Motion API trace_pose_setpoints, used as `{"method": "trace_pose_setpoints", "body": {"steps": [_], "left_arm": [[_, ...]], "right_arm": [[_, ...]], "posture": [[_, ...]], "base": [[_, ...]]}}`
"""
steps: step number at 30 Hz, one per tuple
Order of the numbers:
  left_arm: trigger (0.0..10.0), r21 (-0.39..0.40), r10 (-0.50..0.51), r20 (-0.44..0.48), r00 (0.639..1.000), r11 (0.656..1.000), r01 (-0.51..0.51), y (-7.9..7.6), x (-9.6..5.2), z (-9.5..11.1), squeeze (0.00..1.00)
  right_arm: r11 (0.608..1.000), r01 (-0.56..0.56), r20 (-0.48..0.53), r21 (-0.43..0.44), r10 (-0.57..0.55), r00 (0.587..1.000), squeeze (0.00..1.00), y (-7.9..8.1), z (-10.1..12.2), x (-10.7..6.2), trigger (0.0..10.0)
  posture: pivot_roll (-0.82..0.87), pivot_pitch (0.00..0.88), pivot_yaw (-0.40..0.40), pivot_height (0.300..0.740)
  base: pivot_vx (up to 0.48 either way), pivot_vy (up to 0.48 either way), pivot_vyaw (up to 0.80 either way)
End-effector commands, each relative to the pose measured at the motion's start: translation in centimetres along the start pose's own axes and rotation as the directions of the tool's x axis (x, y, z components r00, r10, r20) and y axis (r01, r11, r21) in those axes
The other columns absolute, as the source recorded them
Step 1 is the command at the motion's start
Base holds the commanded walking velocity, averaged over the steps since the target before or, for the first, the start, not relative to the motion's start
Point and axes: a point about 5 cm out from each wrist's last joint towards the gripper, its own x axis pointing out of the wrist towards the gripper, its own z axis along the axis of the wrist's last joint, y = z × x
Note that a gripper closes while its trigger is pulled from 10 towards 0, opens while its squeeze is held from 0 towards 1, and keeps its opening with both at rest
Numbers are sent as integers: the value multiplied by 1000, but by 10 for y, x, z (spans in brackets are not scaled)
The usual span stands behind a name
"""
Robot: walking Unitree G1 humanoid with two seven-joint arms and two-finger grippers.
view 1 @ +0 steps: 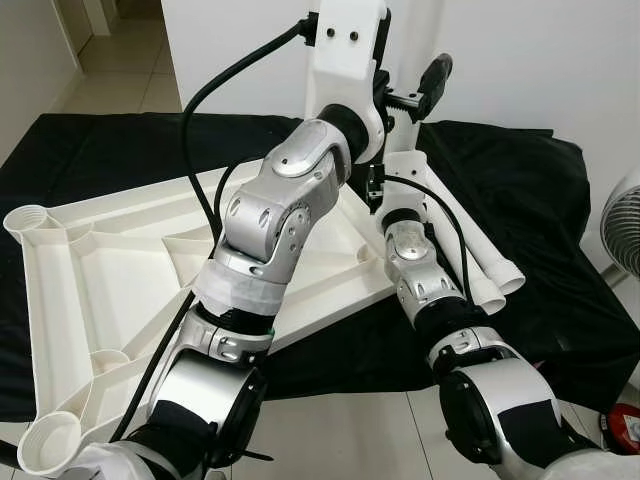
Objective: Building children table
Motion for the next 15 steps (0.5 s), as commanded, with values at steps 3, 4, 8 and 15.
{"method": "trace_pose_setpoints", "body": {"steps": [3, 4, 8, 15], "left_arm": [[10000, 32, -124, -18, 992, 992, 125, -1, -8, -7, 0], [10000, 32, -124, -18, 992, 992, 125, -1, -8, -7, 0], [10000, 69, -85, -97, 992, 993, 92, 13, -22, -29, 0], [10000, 82, -64, -234, 970, 993, 85, 19, -42, -71, 0]], "right_arm": [[999, 26, 10, 48, -26, 1000, 0, -9, 7, 5, 10000], [999, 26, 10, 48, -26, 1000, 0, -9, 7, 5, 10000], [995, 60, 29, 80, -63, 998, 0, -23, 9, 4, 10000], [991, 87, 57, 100, -93, 994, 0, -38, 13, 4, 10000]], "posture": [[-19, 0, -29, 740], [-19, 0, -29, 740], [-30, 0, -25, 740], [-37, 0, -22, 740]], "base": [[0, 0, 0], [0, 0, 0], [0, 0, 0], [0, 0, 0]]}}
